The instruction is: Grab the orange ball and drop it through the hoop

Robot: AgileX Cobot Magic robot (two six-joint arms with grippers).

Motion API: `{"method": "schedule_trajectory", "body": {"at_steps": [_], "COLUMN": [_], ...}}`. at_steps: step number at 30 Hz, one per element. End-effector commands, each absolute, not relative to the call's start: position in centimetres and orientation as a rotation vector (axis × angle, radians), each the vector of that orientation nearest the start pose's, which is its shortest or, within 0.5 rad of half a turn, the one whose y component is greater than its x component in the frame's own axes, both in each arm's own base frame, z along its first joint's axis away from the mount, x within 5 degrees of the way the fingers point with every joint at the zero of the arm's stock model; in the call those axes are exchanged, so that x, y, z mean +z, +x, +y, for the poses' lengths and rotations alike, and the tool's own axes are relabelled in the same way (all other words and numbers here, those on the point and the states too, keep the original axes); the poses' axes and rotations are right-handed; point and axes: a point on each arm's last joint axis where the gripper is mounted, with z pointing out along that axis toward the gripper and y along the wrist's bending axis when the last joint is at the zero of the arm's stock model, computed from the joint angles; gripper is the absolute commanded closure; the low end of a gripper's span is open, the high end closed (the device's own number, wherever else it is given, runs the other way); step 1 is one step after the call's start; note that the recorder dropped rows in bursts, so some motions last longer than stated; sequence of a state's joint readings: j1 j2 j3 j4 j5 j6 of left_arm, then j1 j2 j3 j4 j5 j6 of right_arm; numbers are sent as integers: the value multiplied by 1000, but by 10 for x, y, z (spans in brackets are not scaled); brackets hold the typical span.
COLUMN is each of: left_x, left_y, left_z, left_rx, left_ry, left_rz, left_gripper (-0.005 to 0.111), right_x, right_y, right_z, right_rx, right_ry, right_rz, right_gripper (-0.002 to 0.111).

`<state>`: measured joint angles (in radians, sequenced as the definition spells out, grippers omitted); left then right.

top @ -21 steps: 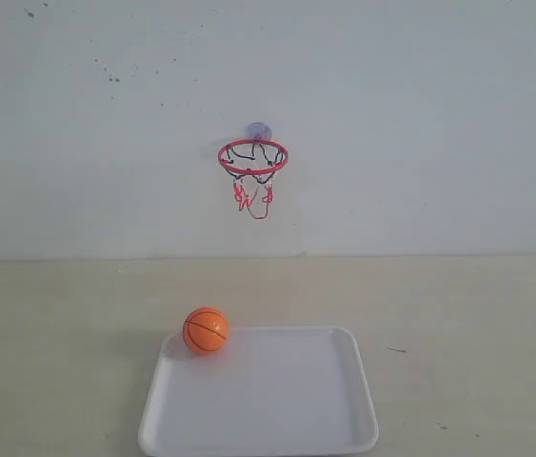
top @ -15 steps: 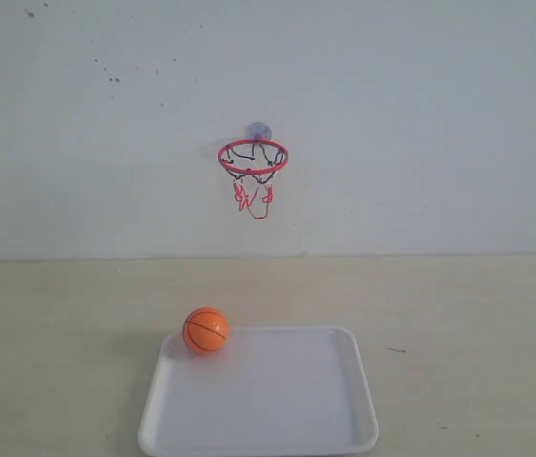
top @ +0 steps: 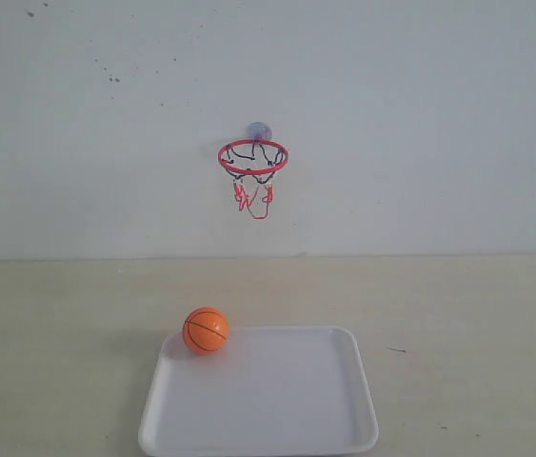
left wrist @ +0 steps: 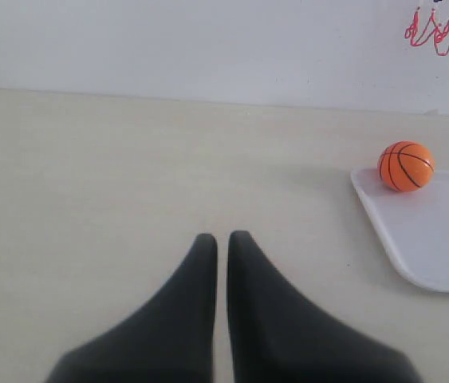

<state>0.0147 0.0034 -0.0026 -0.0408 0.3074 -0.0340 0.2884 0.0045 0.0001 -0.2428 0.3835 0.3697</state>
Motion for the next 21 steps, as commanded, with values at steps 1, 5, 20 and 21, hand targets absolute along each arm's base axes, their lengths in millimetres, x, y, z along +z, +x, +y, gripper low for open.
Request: {"method": "schedule_trajectory", "body": {"at_steps": [1, 5, 20, 21], "left_x": [186, 186, 245, 269], "left_y": [54, 54, 46, 40], "left_z": [0, 0, -1, -2], "left_rx": [-49, -49, -101, -130], "left_ry": [-71, -71, -95, -105], "left_rz": [1788, 1788, 1553, 1482], "left_gripper": [103, 103, 103, 103], "right_x": [180, 180, 180, 180], "right_y": [53, 53, 53, 53], "right_z": [7, 7, 7, 7], "right_rx": [211, 211, 211, 211], "right_ry": [-77, -77, -77, -77], "right_rz": [1855, 1855, 1855, 1855], "right_gripper": [108, 108, 108, 108]}}
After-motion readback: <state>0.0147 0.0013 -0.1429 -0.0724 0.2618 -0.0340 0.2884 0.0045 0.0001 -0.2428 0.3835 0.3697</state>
